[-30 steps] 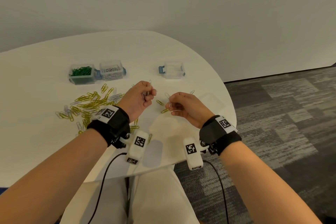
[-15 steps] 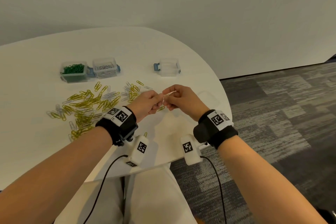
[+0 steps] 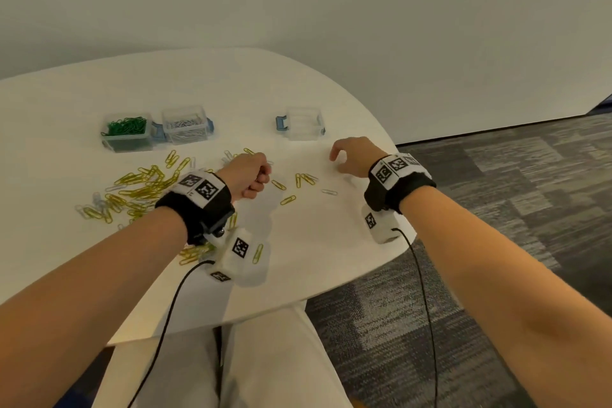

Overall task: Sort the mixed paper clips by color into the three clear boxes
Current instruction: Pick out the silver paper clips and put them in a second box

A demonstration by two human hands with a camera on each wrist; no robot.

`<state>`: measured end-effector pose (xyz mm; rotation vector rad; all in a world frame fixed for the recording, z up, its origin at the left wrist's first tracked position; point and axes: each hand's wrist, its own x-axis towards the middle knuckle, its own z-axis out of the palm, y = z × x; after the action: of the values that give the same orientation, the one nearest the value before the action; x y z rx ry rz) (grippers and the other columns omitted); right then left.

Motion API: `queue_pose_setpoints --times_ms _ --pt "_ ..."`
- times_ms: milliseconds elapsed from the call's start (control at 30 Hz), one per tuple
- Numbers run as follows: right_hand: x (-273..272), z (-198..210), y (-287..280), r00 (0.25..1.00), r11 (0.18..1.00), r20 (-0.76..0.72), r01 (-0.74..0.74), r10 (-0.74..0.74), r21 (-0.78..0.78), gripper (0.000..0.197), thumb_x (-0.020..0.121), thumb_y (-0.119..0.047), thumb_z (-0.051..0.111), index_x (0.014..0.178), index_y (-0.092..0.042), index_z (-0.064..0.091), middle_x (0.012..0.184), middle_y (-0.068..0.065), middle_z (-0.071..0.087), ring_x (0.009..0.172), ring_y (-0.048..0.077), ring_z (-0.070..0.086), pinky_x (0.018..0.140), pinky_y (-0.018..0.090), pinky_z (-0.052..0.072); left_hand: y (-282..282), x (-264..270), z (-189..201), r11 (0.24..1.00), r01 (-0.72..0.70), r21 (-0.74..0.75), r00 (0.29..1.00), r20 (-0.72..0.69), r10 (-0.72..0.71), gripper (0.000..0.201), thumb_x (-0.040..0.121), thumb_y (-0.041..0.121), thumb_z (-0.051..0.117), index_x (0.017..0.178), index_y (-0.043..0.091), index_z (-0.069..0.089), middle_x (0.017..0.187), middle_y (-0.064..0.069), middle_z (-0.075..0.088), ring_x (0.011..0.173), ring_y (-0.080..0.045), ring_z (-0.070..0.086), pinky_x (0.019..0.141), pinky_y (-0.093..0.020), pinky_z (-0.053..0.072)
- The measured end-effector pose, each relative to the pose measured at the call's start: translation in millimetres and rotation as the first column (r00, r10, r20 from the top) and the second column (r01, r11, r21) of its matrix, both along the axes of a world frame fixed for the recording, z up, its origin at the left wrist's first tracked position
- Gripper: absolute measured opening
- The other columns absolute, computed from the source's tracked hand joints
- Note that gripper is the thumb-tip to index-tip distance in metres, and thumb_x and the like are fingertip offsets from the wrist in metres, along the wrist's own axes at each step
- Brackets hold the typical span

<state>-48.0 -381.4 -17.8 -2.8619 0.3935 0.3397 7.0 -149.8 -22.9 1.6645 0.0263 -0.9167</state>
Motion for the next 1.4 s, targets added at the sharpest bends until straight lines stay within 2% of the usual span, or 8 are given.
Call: queue_pose_setpoints --times_ms 267,400,467,633,700,933,1200,1400 --pt "10.6 1.7 11.4 0.996 0.994 -0.088 0.013 -0.003 0.106 0.015 0.094 -0.021 0.048 0.09 -0.009 0.056 0.092 0.008 0.056 0.084 0.023 0.051 0.076 0.031 0.039 -52.9 -3.1 -0.1 0.735 0.257 0.627 0.491 0.571 -0.658 0.015 0.088 0.029 0.063 0.097 0.017 0.064 0.1 -0.003 0.062 0.08 -0.014 0.053 0.073 -0.026 0.041" --pt "-7.5 -0.1 14.2 0.839 0.072 -0.252 0.325 -0.482 0.943 0.018 0.084 -0.012 0.034 0.067 -0.016 0.035 0.063 0.005 0.039 0.054 0.016 0.028 0.046 0.024 0.02 -76.8 -0.5 -4.4 0.636 0.235 0.735 0.373 0.536 -0.757 0.02 0.09 0.025 0.06 0.106 0.013 0.061 0.111 -0.009 0.061 0.094 -0.025 0.061 0.075 -0.029 0.045" --pt "-18.6 -5.5 9.7 0.801 -0.064 -0.354 0.371 -0.483 0.927 0.015 0.081 -0.011 0.035 0.068 -0.014 0.04 0.061 0.006 0.043 0.049 0.016 0.031 0.039 0.02 0.021 -83.2 1.4 -5.2 0.592 0.244 0.768 0.338 0.505 -0.794 0.018 0.09 0.022 0.06 0.104 0.013 0.063 0.112 -0.009 0.061 0.093 -0.026 0.062 0.073 -0.03 0.045" --pt "-27.8 -6.6 9.5 0.969 0.826 -0.082 0.241 -0.232 0.509 0.011 0.083 -0.018 0.065 0.074 -0.013 0.063 0.068 -0.001 0.052 0.058 0.013 0.045 0.053 0.024 0.038 -87.8 6.0 -6.0 0.49 0.329 0.807 0.317 0.394 -0.863 0.022 0.087 0.02 0.063 0.105 0.008 0.066 0.111 -0.011 0.065 0.093 -0.027 0.063 0.072 -0.028 0.046" --pt "-29.9 -5.4 16.4 0.999 0.96 -0.025 0.052 -0.047 0.274 0.016 0.081 -0.025 0.073 0.087 -0.011 0.069 0.078 -0.005 0.056 0.07 0.011 0.05 0.065 0.022 0.039 -84.0 7.5 -4.0 0.503 0.336 0.796 0.307 0.412 -0.858 0.022 0.088 0.018 0.061 0.107 0.008 0.065 0.113 -0.009 0.063 0.078 -0.019 0.061 0.066 -0.025 0.043" --pt "-31.2 -7.5 32.7 0.992 0.992 -0.099 -0.067 0.077 0.107 0.029 0.093 -0.025 0.06 0.113 -0.004 0.062 0.119 0.011 0.061 0.11 0.026 0.056 0.087 0.026 0.04 -79.1 10.5 -5.3 0.5 0.312 0.808 0.262 0.433 -0.863 0.021 0.087 0.024 0.064 0.102 0.011 0.065 0.11 -0.007 0.063 0.083 -0.02 0.06 0.07 -0.026 0.043" --pt "-37.7 -3.5 38.9 0.965 0.986 -0.212 -0.138 0.155 0.095 0.028 0.098 -0.024 0.046 0.11 -0.001 0.055 0.111 0.014 0.059 0.088 0.021 0.048 0.076 0.028 0.036 -69.6 20.3 -8.9 0.544 0.389 0.744 0.396 0.398 -0.828 0.017 0.085 0.019 0.062 0.093 0.006 0.07 0.095 -0.005 0.068 0.082 -0.018 0.059 0.063 -0.022 0.044" --pt "-32.2 7.1 37.7 0.985 0.976 -0.118 -0.103 0.128 0.194 0.018 0.099 -0.028 0.045 0.092 -0.011 0.047 0.096 0.005 0.052 0.084 0.019 0.045 0.071 0.026 0.033 -38.9 30.0 -4.9 0.946 0.315 0.082 0.942 0.099 -0.322 0.024 0.089 0.012 0.039 0.065 0.013 0.04 0.066 -0.004 0.042 0.051 -0.013 0.033 0.043 -0.021 0.025"
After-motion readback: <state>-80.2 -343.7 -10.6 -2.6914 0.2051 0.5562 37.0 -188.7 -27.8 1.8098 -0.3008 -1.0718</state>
